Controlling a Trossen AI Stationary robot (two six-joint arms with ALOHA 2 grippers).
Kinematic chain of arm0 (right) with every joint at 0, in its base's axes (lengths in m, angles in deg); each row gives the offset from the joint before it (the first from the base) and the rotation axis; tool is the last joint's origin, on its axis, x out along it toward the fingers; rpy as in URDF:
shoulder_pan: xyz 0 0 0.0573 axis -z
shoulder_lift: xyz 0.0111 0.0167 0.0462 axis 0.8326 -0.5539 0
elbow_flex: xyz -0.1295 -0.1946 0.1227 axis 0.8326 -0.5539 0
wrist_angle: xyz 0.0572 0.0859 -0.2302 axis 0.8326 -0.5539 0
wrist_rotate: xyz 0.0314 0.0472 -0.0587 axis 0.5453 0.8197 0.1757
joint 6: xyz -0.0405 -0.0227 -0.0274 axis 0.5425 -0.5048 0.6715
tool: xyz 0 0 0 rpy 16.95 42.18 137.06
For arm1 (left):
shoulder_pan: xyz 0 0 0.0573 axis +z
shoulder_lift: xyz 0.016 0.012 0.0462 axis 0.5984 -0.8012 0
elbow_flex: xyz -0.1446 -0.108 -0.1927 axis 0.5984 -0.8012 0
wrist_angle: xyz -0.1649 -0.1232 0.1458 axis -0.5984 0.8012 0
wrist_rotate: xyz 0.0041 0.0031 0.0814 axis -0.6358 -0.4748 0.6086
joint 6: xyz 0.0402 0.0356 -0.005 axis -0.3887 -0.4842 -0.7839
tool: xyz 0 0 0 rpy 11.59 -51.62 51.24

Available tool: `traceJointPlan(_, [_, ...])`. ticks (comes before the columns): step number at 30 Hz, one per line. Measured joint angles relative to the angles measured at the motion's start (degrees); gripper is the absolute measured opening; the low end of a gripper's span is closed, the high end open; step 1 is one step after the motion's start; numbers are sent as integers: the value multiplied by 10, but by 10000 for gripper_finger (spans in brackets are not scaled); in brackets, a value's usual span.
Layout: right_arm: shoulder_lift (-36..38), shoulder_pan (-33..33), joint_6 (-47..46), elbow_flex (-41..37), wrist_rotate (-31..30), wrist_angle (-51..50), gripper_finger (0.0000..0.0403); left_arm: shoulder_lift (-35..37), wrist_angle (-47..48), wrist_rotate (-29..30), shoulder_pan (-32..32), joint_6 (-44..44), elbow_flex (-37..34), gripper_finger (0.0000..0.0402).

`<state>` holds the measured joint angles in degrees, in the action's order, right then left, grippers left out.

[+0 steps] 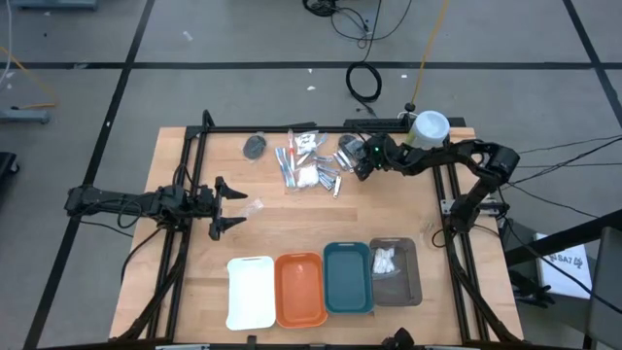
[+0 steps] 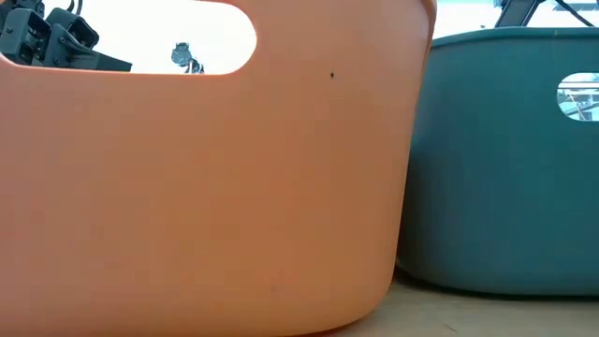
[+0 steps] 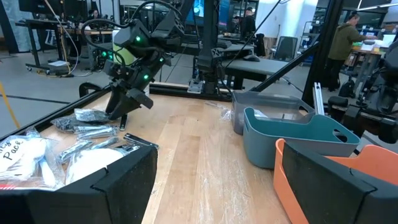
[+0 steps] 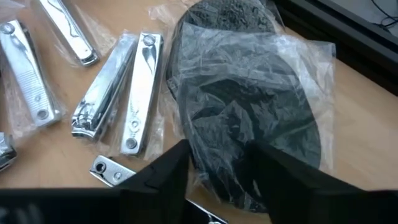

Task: Pick & Place Travel size toiletries
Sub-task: Put the black hairbrush into the blue bin

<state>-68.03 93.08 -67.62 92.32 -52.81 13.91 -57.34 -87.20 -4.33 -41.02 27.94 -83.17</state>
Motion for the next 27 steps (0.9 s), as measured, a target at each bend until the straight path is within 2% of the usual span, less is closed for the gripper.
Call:
traceJointPlan(11, [0,0,15,0,2,-1,9,0,0,0,0,0,0,340])
traceJointPlan(17, [11,-3,27,-1,3,-7,2,0,0,0,0,0,0,340])
traceJointPlan(22, [50,-13,37,-2,4,-6,1,0,0,0,0,0,0,340])
traceJointPlan(27, [103,-31,37,-2,53,-4,1,0,0,0,0,0,0,340])
